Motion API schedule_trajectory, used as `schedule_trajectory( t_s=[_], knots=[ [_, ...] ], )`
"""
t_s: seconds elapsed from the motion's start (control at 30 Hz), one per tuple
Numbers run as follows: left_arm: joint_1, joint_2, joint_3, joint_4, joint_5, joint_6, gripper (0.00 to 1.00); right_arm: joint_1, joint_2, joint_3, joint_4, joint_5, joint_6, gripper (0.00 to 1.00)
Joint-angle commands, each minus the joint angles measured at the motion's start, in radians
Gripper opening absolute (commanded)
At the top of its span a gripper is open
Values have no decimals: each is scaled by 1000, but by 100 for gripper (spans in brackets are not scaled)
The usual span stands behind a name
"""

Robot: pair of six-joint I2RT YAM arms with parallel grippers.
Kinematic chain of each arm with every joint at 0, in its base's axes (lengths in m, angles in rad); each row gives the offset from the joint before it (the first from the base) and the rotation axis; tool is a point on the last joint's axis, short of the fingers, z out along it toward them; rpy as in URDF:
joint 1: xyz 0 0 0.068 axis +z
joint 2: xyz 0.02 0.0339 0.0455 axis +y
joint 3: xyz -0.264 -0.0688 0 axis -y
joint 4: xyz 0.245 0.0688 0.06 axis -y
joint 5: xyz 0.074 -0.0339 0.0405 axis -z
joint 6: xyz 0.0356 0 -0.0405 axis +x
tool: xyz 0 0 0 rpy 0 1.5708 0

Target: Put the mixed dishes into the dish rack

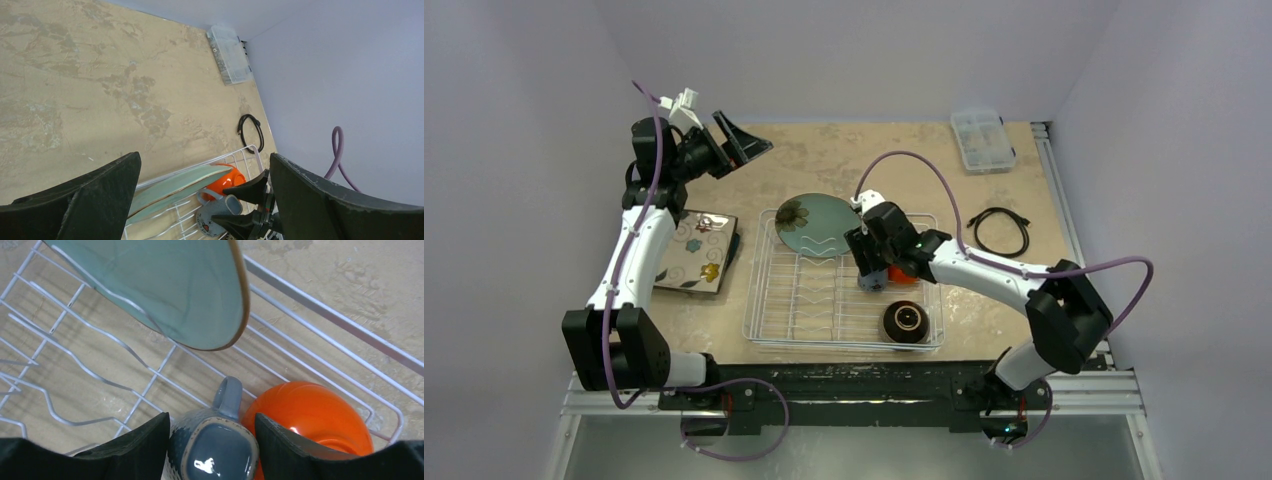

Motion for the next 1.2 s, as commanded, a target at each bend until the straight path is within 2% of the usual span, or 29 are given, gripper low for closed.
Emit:
schedule_trajectory(
  t_s=[0.0,0.13,0.43,0.77,1.17],
  knots=[
    [-2,3,43,16,2,25,100,1,-8,10,-47,-42,14,57],
    [-3,4,45,16,3,22,100,5,-40,-13,-73,-69,43,53],
    [-2,12,45,14,7,19,100,26,-140,-90,-49,-117,74,54],
    [-14,15,46,1,2,31,100,112,-124,-86,-99,-16,46,66],
    [-14,21,50,-13,-7,34,100,116,-206,-27,-133,115,83,86]
  ],
)
